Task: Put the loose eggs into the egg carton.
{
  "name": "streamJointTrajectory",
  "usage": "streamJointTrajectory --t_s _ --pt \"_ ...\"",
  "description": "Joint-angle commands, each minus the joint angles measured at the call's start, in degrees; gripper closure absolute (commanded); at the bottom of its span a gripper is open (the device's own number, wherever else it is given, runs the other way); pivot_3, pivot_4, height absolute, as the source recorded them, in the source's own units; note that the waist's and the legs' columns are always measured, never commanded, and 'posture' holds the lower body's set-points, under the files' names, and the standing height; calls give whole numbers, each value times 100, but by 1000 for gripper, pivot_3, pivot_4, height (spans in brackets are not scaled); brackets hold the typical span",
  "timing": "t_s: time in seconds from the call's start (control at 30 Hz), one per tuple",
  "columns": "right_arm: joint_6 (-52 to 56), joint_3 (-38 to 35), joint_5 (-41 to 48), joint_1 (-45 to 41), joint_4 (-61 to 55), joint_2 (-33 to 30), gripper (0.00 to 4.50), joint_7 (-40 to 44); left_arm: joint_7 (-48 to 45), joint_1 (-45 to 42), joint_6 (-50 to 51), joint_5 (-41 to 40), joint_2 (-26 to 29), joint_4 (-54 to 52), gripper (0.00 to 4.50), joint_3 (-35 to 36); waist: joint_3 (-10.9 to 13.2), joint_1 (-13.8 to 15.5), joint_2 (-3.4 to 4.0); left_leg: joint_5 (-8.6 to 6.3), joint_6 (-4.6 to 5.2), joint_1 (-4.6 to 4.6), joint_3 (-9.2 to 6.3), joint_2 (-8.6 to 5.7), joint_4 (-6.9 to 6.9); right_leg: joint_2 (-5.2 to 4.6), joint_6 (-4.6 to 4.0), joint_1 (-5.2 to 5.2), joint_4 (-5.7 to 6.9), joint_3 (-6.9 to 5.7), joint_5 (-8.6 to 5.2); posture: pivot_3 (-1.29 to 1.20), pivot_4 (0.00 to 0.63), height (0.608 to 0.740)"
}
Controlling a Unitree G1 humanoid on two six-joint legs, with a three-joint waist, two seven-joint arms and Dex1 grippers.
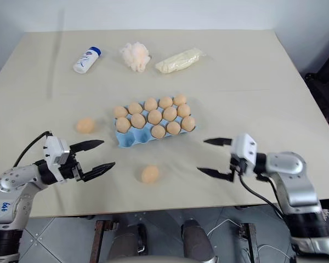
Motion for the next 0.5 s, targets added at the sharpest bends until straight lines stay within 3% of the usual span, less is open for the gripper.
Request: streamJointTrajectory --t_s 0.03,0.27,0.5 --pt "-255 -275 243 238 -117 -193 25 285 -382 162 -224 50 268 121 0 112 0 -19 0 0 1 2 5 0 2 0 0 1 -1 5 0 0 150 740" --pt "-523 -437 271 234 42 -163 25 241 -852 309 -35 -65 421 -370 0 -353 1 33 -2 3 9 6 9 1 18 0 -8 10 -2 9 16 0 150 740" --pt "-520 -419 211 275 47 -229 25 216 -290 -175 188 230 -409 -730 0 -1424 1 137 -1 3 9 3 6 1 17 0 -6 8 -8 8 17 0 150 740"
